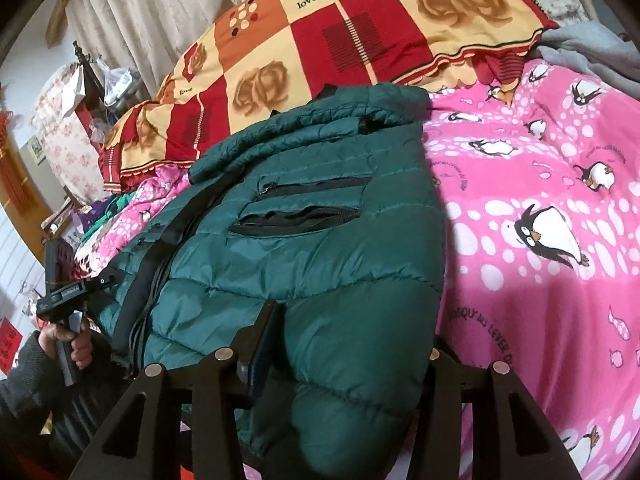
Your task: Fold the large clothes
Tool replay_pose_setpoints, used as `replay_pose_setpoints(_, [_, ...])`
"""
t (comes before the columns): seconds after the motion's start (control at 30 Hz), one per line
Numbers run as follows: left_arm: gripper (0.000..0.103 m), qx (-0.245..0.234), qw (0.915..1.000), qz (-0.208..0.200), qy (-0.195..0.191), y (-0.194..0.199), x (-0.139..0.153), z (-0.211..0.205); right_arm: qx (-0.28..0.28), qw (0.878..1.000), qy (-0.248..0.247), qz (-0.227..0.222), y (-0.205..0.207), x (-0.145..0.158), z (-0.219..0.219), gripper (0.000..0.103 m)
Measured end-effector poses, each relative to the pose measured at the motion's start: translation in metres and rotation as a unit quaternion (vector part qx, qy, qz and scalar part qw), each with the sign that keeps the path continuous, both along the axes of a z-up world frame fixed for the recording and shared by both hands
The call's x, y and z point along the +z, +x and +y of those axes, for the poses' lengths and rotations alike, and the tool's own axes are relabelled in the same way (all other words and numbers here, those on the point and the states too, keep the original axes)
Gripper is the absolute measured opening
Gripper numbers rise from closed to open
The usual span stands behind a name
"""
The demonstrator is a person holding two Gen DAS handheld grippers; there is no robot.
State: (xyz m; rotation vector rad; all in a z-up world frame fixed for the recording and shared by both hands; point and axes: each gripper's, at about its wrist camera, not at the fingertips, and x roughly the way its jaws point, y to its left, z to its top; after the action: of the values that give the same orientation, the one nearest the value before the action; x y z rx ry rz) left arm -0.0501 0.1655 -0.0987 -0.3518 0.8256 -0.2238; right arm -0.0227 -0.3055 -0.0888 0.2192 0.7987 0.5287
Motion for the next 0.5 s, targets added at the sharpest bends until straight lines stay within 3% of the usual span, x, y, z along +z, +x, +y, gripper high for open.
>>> replay_pose_setpoints(0.07, [0.072,-0.005,1.0,0.003,0.0,0.001,0.001,0.001,0.004,1.0,-0.009,-0.017,-0.003,0.007,0.001,0.038])
replay_pose_setpoints(0.13, [0.055,0.001,1.0,0.004,0.008,0.0,0.002,0.002,-0.001,0.999,-0.013,-0.029,-0.006,0.012,0.0,0.031])
replay_pose_setpoints(0.2, [0.03,0.01,0.9999,0.006,0.002,-0.002,0.002,0.007,-0.011,0.999,-0.01,-0.032,-0.009,0.015,-0.004,0.022])
replay_pose_setpoints(0.27, [0.022,0.013,0.9998,0.008,-0.01,-0.006,0.005,0.013,-0.014,0.999,-0.008,-0.038,-0.013,0.019,-0.006,0.019])
replay_pose_setpoints(0.5, [0.02,0.002,0.9992,0.022,0.034,-0.029,0.013,0.002,-0.022,0.999,0.001,-0.045,-0.032,0.031,-0.009,0.017])
